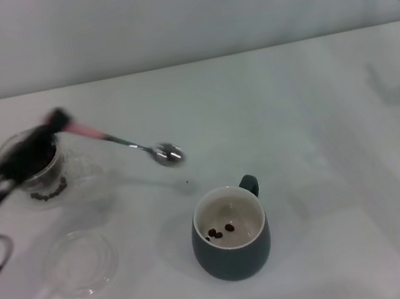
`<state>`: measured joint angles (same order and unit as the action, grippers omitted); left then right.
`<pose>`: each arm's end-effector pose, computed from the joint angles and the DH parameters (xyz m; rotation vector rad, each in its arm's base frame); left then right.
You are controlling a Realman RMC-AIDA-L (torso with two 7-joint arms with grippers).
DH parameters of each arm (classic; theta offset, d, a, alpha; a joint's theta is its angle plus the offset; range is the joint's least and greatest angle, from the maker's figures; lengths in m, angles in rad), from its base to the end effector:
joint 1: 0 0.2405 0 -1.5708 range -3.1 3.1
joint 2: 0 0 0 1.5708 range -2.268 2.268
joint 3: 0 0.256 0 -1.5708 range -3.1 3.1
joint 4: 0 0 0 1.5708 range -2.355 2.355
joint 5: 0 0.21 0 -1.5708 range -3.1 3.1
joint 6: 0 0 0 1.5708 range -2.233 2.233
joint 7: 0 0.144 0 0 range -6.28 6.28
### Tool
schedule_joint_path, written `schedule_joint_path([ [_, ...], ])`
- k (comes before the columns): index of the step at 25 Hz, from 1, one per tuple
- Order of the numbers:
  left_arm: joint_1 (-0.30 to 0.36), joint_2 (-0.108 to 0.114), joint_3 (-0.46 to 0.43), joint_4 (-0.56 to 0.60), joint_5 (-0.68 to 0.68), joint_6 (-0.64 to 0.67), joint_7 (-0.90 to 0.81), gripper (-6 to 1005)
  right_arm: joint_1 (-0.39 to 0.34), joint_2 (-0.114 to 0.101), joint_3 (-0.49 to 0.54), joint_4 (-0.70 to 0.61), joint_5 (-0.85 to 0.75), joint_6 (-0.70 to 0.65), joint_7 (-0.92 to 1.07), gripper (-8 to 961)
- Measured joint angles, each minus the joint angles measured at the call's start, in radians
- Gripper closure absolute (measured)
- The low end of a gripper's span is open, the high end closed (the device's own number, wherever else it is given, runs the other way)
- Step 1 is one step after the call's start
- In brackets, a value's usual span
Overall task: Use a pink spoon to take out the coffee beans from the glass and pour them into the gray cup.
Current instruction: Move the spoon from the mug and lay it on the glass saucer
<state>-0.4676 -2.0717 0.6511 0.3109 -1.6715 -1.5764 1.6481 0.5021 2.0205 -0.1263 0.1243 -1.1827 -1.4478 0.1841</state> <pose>-0.2696 0.3166 0.0022 -2.1555 -1.1500 -1.4496 0.3243 0.3314 0.0358 -1.4281 0.4021 0.8439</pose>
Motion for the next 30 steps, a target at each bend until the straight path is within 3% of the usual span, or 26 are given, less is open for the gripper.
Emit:
schedule_joint_path([
  [9, 0.3, 0.007, -0.002, -0.001, -0.279, -0.02, -0.052, 863, 0.001, -0.003, 0.008, -0.008, 0.0, 0.008, 0.0, 96],
  [15, 0.41, 0.003, -0.009, -0.021, -0.328, -0.005, -0.083, 863, 0.005, -0.005, 0.008, -0.024, 0.003, 0.018, 0.0, 96],
  [21, 0.421, 0.026, -0.014, -0.044, -0.262, 0.077, -0.097, 863, 0.017, -0.004, 0.003, -0.03, 0.0, 0.023, 0.0, 96],
  [25, 0.391, 0.043, -0.01, -0.045, -0.203, 0.105, -0.109, 863, 0.016, -0.004, 0.002, -0.031, 0.0, 0.023, 0.0, 96],
  [30, 0.34, 0.047, -0.012, -0.046, -0.132, 0.137, -0.123, 863, 0.01, -0.003, 0.006, -0.029, 0.0, 0.018, 0.0, 96],
])
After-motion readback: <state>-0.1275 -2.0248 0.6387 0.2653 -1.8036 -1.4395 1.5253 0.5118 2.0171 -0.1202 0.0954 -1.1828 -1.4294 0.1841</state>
